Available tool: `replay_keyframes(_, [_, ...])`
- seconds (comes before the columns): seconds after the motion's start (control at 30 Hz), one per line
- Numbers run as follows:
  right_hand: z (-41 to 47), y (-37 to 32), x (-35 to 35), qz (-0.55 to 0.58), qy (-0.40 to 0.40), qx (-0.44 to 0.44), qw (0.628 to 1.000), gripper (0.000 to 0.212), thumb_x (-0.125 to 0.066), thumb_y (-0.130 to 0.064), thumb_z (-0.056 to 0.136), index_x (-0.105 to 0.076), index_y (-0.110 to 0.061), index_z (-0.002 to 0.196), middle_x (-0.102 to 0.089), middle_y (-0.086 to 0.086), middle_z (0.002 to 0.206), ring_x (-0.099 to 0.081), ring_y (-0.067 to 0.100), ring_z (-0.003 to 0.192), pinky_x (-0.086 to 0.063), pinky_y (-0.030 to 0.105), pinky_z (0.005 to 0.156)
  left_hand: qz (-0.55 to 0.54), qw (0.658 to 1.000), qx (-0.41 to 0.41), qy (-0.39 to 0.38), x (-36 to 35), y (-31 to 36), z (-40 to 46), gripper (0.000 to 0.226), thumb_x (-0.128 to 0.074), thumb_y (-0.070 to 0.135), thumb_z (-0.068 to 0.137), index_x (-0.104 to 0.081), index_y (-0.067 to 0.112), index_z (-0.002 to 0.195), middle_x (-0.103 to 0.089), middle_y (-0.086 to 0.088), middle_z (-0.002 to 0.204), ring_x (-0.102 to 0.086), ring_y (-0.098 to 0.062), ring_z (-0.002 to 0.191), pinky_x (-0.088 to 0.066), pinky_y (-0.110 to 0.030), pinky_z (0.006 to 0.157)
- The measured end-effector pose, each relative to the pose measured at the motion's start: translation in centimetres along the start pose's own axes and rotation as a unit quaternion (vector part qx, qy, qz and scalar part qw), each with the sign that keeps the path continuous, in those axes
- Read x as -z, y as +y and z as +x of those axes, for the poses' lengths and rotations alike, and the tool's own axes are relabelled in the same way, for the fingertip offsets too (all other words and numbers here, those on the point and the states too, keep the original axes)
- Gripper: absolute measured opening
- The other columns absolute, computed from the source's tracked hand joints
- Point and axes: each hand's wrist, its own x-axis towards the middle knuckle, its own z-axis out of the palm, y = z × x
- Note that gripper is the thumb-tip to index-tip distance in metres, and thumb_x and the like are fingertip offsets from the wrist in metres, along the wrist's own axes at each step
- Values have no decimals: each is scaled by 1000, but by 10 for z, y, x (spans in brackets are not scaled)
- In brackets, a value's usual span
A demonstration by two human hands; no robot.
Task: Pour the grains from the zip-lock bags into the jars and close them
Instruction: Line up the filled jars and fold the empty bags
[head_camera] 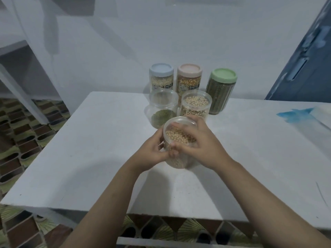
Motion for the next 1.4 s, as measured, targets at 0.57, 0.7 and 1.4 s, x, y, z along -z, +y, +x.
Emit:
replay_keyframes(0.57, [1, 15, 13, 54, 45, -11, 997, 62, -72, -68, 66, -63, -44, 123, -36, -6, 139, -36, 2, 133, -30, 14, 107, 18, 998, -32, 59, -30, -4, 11, 74, -79, 17, 81, -42, 29, 144, -60, 17, 130, -54, -2, 124, -45, -20, 99])
replay_keyframes(0.7, [-14, 17, 36, 18, 49, -66, 996, 72, -69, -74, 61, -62, -44, 126, -37, -5, 144, -34, 8, 135, -32, 32, 115, 189, 979, -67, 31, -27, 2, 22, 85, -61, 49, 89, -15, 25, 157, -20, 9, 163, -17, -3, 149, -25, -27, 119])
replay_keyframes(1.4, [73, 68, 79, -222, 204, -162, 939, 63, -45, -69, 89, -45, -28, 138, -14, 10, 160, -19, 38, 142, -18, 57, 112, 435, 847, -118, 280, -59, 30, 123, 47, -49, 20, 97, -46, 13, 144, -40, -6, 154, -29, -29, 146, -25, -50, 119])
